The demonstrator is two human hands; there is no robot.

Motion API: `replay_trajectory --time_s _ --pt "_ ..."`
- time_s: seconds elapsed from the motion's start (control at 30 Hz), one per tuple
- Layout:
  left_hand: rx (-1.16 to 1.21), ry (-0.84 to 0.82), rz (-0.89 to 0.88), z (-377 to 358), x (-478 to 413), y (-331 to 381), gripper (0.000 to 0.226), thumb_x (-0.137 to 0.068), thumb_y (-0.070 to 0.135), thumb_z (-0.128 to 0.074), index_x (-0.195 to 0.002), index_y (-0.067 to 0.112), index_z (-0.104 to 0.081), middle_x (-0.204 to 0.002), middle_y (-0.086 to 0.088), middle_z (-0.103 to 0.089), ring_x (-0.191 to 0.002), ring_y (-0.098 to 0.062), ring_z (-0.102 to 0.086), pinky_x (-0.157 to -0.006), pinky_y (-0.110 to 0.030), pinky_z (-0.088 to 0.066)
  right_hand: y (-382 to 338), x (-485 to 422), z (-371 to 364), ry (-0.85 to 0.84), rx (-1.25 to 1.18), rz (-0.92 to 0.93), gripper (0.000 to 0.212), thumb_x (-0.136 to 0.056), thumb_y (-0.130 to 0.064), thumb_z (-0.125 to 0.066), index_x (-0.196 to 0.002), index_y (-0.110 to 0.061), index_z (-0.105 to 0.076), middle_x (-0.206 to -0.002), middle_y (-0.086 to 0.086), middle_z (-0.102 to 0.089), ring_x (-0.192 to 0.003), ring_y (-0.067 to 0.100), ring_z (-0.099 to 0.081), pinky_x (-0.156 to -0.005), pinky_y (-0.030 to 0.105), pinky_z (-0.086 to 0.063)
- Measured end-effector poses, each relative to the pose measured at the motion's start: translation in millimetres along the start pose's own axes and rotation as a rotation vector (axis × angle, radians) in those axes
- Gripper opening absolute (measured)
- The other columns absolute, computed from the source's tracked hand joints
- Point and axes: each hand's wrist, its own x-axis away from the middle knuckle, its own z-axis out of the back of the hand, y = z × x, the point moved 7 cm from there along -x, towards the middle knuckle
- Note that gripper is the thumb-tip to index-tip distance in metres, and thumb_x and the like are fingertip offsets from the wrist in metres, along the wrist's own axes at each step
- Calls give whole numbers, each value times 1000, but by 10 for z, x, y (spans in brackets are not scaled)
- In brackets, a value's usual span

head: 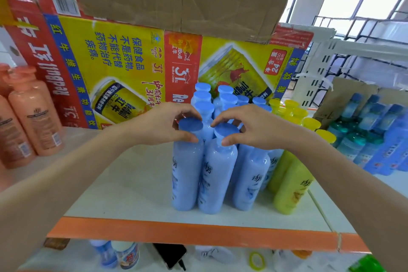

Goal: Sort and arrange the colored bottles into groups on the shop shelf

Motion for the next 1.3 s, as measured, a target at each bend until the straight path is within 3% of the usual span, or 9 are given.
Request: replay_trajectory --time_s 0.17,0.27,0.43,0.53,0.6,0.77,0.9,1.07,1.3 --pt "-84 73 -13 -27 -41 1 36 -70 36 -75 -97 25 -55 -94 16 -57 -87 4 -53 -72 -12 -40 -6 14 -1 -19 -10 5 36 -85 -20 -65 -118 -30 -57 -108 -20 -49 -90 -5 -40 -82 17 -33" --pt "-124 109 4 -59 -68 -12 40 -68 45 -71 -95 24 -51 -90 14 -54 -83 0 -51 -67 -13 -39 26 11 -10 -34 -18 4 38 -86 -15 -63 -119 -31 -55 -111 -23 -45 -102 -3 -38 -89 20 -31" --pt "-115 41 36 -111 -100 29 50 -52 65 -60 -85 30 -45 -85 15 -51 -77 0 -47 -62 -15 -36 102 22 -1 -55 0 11 42 -89 -15 -59 -126 -32 -49 -125 -20 -45 -103 -8 -34 -81 12 -30" --pt "-81 -96 29 -125 -106 51 46 -54 57 -73 -86 38 -47 -95 19 -53 -83 4 -49 -66 -7 -37 108 19 17 3 1 -4 45 -87 -30 -61 -129 -27 -48 -129 -14 -48 -100 -8 -35 -74 4 -34" --pt "-21 -179 17 -125 -93 37 47 -59 46 -80 -96 40 -52 -106 19 -55 -94 2 -52 -71 -6 -41 126 5 21 74 31 -37 50 -81 -42 -65 -126 -24 -51 -127 -9 -52 -94 -5 -39 -71 10 -32" --pt "30 -169 8 -103 -50 -5 43 -75 24 -74 -111 33 -54 -121 10 -57 -113 -7 -52 -90 -24 -49 123 12 56 196 95 -72 46 -79 -45 -66 -119 -22 -58 -116 -6 -60 -66 -8 -40 -63 15 -31" --pt "-157 -106 -9 -88 -71 6 43 -78 26 -70 -118 27 -53 -107 17 -57 -96 0 -53 -75 -12 -47 155 65 53 201 10 -55 42 -80 -35 -68 -119 -23 -59 -122 -9 -59 -75 -12 -43 -70 -3 -32" --pt "-221 -77 -6 -83 -128 70 44 -79 33 -68 -120 24 -52 -106 13 -52 -85 0 -49 -69 -8 -39 213 63 146 200 -51 -63 38 -80 -27 -71 -116 -26 -62 -122 -6 -60 -97 0 -46 -87 16 -35" --pt "-246 32 9 -101 -171 57 46 -79 35 -68 -118 19 -52 -106 10 -51 -97 -6 -46 -78 -15 -33 239 44 142 194 -73 -37 36 -80 -23 -71 -115 -24 -63 -120 -7 -60 -100 3 -47 -87 17 -32"
